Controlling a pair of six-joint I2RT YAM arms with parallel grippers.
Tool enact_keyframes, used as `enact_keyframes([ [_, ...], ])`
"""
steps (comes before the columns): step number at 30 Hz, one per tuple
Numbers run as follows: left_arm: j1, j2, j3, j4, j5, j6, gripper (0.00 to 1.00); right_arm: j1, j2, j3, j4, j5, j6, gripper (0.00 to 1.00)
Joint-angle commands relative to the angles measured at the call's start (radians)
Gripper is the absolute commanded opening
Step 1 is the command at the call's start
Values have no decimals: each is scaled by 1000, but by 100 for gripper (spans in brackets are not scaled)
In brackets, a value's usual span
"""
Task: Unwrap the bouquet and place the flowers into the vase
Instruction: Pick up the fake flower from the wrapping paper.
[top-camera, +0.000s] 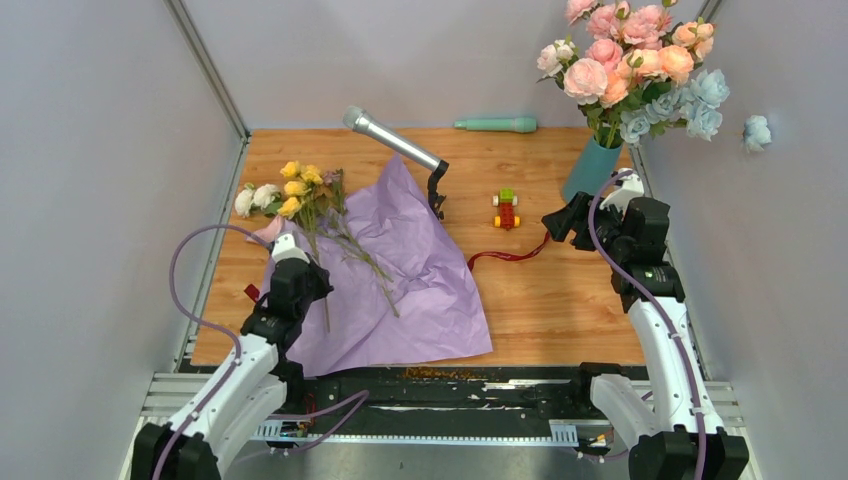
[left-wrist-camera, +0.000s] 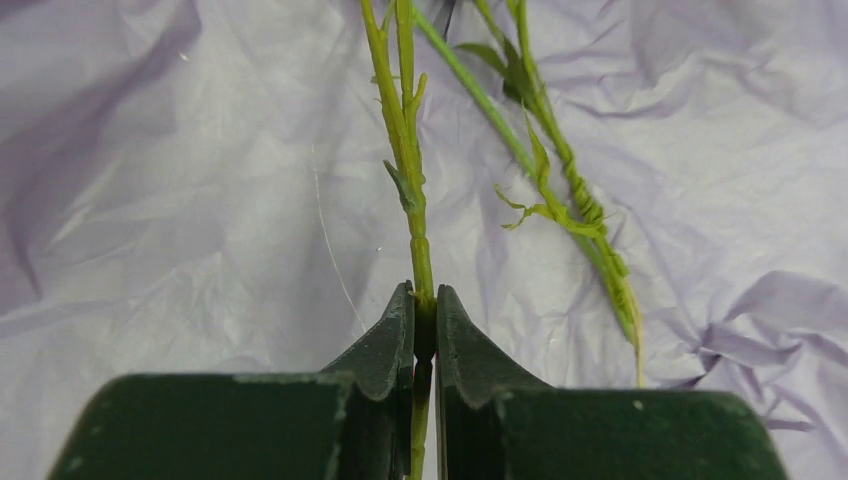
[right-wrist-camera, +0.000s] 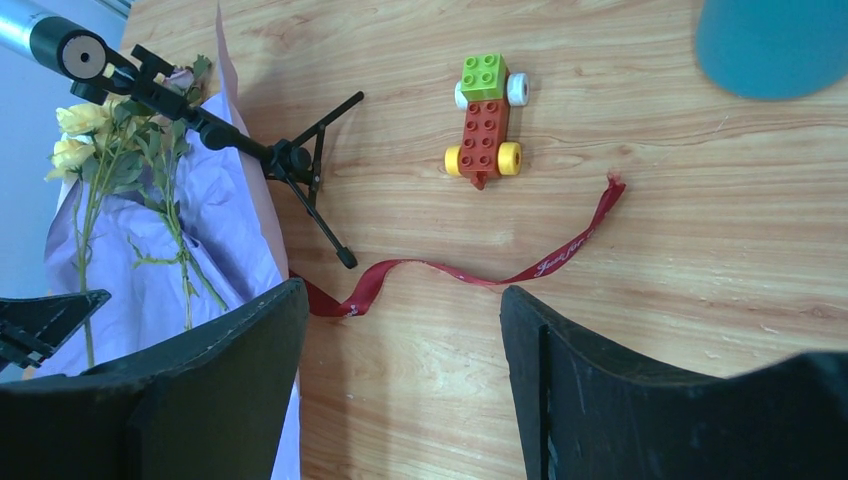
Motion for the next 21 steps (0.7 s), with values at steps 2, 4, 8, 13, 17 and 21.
enact_keyframes([
  [2, 6, -177, 13, -39, -41, 17, 0, -2, -2, -6, 40, -44, 22, 72],
  [4, 6, -237, 25, -60, -30, 30, 0, -2, -5, -6, 42, -55, 26, 72],
  [8, 6, -343, 58, -114, -24, 42, 0, -2, -9, -3, 45, -75, 34, 72],
  [13, 6, -444, 107, -141, -7, 23, 0, -2, -16, -3, 47, -86, 42, 72],
  [17, 6, -475, 141, -105, 43, 15, 0, -2, -21, 0, 49, -107, 44, 72],
  [21, 6, -463, 174, -19, 185, 32, 0, -2, -28, 1, 85, -216, 48, 74],
])
